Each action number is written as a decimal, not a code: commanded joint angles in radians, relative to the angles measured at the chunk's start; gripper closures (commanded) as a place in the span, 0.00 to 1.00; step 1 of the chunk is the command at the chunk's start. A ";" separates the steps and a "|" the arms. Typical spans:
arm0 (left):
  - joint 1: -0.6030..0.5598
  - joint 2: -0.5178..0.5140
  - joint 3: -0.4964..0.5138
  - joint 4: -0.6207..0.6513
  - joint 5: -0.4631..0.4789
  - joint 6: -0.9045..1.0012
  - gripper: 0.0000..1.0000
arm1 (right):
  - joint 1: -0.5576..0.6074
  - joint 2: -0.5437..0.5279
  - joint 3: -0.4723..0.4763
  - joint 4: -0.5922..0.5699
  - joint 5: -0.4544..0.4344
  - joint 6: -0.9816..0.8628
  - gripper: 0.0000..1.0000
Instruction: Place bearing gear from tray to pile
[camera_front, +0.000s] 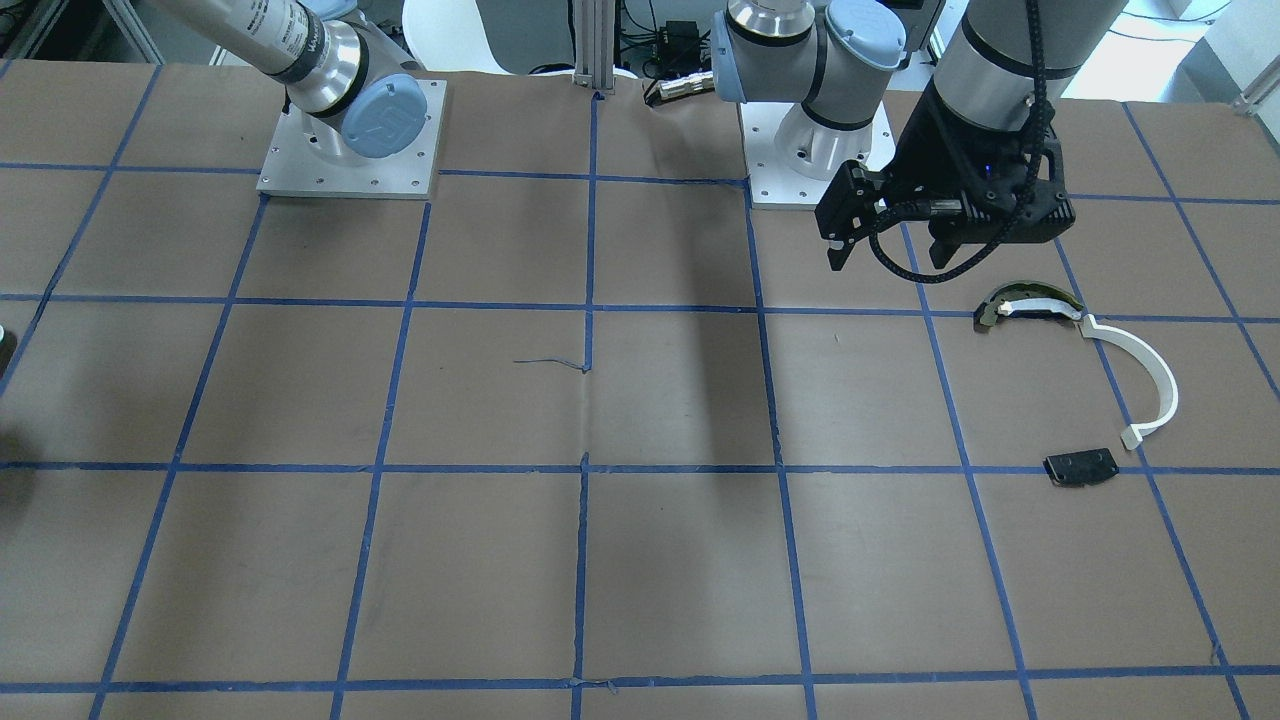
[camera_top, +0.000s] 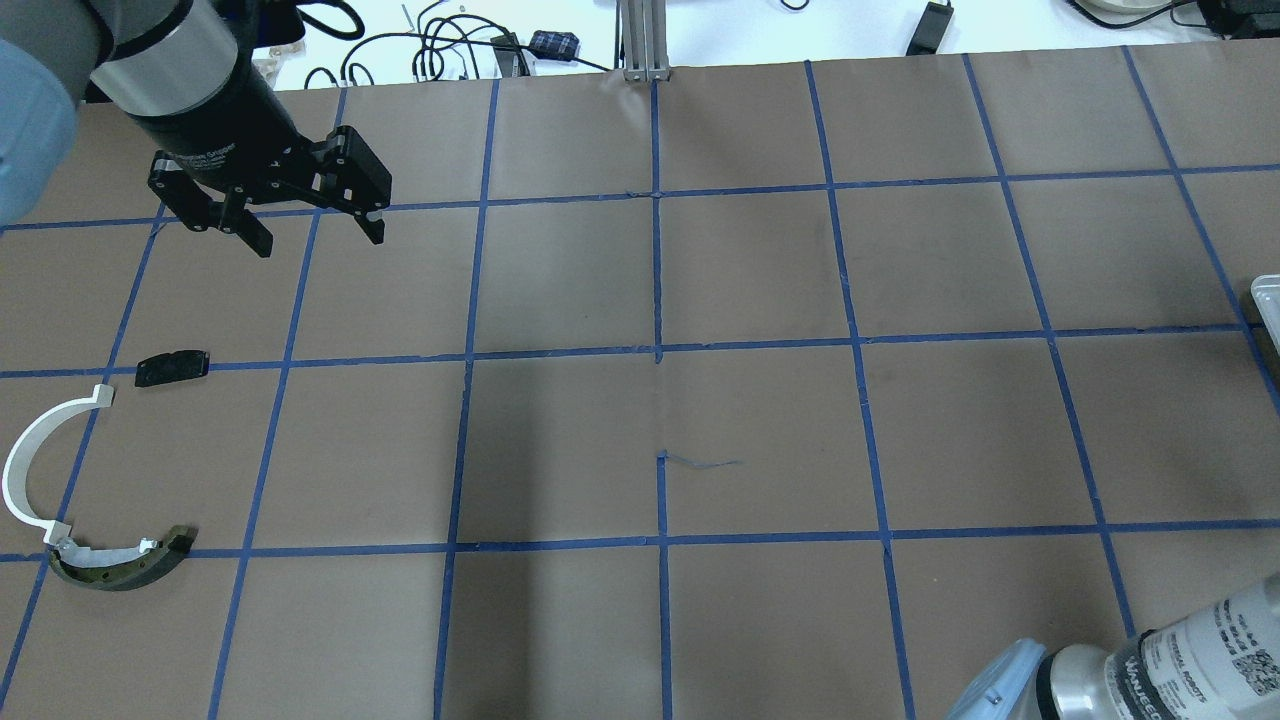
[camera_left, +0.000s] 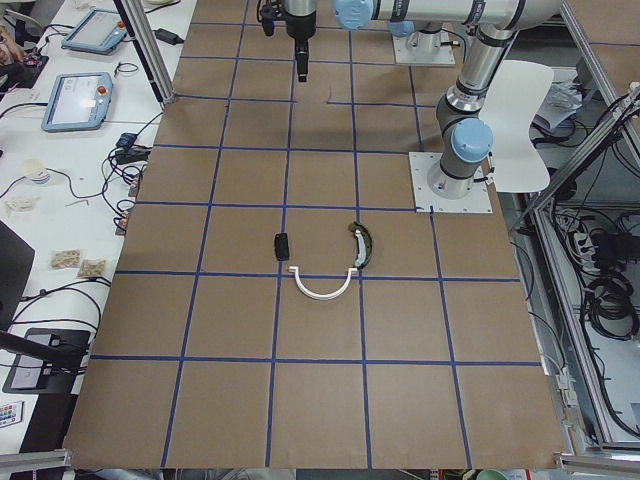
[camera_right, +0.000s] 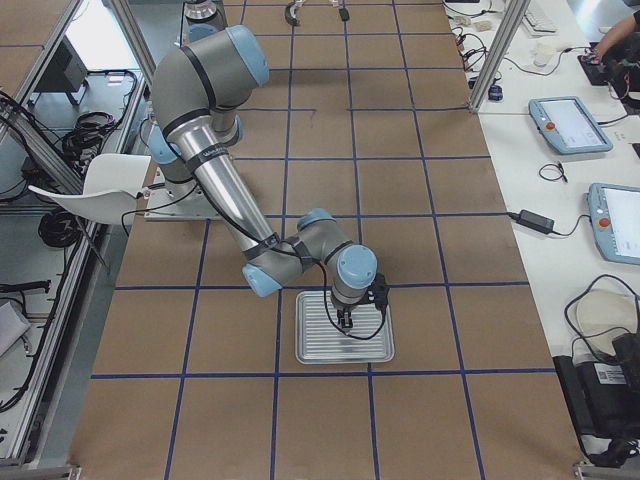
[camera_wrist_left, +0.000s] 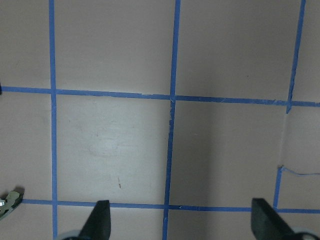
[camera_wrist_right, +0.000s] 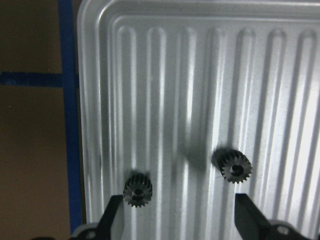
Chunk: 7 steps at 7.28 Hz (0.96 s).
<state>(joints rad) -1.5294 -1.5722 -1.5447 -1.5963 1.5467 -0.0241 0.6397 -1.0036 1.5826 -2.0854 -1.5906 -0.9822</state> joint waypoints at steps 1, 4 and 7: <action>0.000 0.000 -0.002 0.003 0.001 0.001 0.00 | 0.003 0.000 -0.004 0.077 -0.002 0.005 0.20; 0.000 0.000 -0.002 0.012 0.004 0.006 0.00 | 0.008 0.005 -0.003 0.074 0.001 0.010 0.23; 0.000 0.000 -0.003 0.012 0.004 0.007 0.00 | 0.009 0.013 -0.003 0.070 0.003 0.011 0.26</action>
<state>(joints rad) -1.5294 -1.5723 -1.5468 -1.5848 1.5509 -0.0184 0.6485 -0.9940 1.5807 -2.0143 -1.5885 -0.9717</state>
